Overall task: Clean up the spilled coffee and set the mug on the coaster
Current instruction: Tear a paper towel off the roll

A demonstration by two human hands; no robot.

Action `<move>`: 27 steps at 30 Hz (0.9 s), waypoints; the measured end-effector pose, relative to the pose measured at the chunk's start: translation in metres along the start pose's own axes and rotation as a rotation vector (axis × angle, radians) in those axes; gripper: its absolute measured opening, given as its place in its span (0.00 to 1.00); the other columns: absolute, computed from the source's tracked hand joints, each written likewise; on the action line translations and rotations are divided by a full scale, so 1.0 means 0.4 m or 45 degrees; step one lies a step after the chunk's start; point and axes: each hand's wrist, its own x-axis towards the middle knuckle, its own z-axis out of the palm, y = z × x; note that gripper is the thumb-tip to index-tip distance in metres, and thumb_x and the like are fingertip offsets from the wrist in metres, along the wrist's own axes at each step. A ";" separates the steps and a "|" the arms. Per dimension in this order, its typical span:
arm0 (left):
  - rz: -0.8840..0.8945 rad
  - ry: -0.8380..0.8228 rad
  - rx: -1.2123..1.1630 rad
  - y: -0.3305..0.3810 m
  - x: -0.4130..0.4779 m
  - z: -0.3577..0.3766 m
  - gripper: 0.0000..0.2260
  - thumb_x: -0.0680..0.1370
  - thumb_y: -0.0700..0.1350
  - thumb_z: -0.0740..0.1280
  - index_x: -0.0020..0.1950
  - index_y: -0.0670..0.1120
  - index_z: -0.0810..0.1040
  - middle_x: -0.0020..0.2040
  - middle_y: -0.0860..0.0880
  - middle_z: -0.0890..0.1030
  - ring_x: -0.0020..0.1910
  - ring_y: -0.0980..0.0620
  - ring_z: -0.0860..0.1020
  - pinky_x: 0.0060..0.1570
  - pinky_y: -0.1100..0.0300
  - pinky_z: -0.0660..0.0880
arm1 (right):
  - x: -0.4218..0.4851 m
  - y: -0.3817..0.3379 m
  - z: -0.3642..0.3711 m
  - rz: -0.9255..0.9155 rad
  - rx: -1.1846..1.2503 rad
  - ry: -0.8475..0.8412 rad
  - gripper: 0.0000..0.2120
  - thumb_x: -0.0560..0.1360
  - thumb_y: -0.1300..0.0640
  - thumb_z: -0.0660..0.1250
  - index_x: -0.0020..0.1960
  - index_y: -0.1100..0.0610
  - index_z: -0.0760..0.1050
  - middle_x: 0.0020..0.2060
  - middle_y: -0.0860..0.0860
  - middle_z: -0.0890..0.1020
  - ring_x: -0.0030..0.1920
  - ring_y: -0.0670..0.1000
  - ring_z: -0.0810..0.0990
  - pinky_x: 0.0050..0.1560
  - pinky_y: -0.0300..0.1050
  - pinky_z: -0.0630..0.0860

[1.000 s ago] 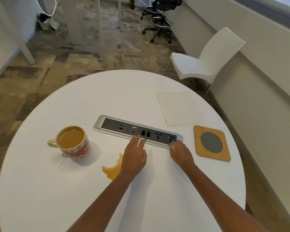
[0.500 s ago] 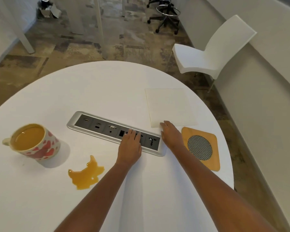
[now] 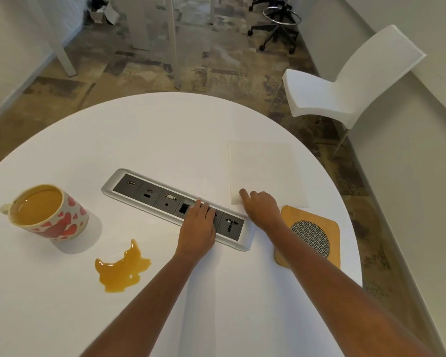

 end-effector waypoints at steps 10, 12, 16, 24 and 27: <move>-0.301 -0.033 -0.222 0.079 0.105 -0.008 0.14 0.79 0.43 0.55 0.59 0.41 0.75 0.59 0.40 0.73 0.61 0.45 0.67 0.62 0.58 0.61 | 0.000 0.020 0.043 0.010 0.249 -0.082 0.11 0.78 0.60 0.56 0.58 0.64 0.71 0.48 0.59 0.80 0.47 0.57 0.79 0.42 0.48 0.73; -0.354 -0.088 -0.260 0.096 0.125 -0.005 0.14 0.79 0.42 0.55 0.61 0.42 0.74 0.62 0.40 0.71 0.63 0.44 0.65 0.62 0.57 0.62 | -0.004 0.023 0.052 0.031 0.346 -0.103 0.14 0.81 0.59 0.49 0.61 0.62 0.67 0.54 0.58 0.78 0.52 0.57 0.77 0.46 0.49 0.72; -0.465 -0.148 -0.338 0.124 0.151 -0.002 0.15 0.78 0.40 0.56 0.63 0.42 0.73 0.64 0.39 0.70 0.66 0.43 0.64 0.66 0.57 0.57 | -0.010 0.025 0.057 0.062 0.415 -0.075 0.14 0.80 0.57 0.51 0.62 0.62 0.67 0.56 0.58 0.77 0.53 0.58 0.77 0.47 0.49 0.73; -0.668 -0.100 -0.502 0.151 0.170 0.008 0.17 0.79 0.50 0.59 0.61 0.42 0.75 0.62 0.37 0.73 0.65 0.41 0.65 0.64 0.53 0.60 | -0.017 0.033 0.056 0.081 0.534 -0.077 0.17 0.79 0.51 0.57 0.64 0.60 0.67 0.57 0.57 0.77 0.53 0.59 0.78 0.46 0.49 0.73; -0.707 -0.061 -0.681 0.159 0.192 0.003 0.15 0.78 0.49 0.60 0.58 0.42 0.78 0.59 0.39 0.77 0.63 0.42 0.69 0.61 0.54 0.62 | -0.015 0.035 0.043 0.111 0.518 -0.036 0.20 0.77 0.48 0.59 0.65 0.58 0.66 0.55 0.56 0.79 0.54 0.58 0.78 0.49 0.48 0.72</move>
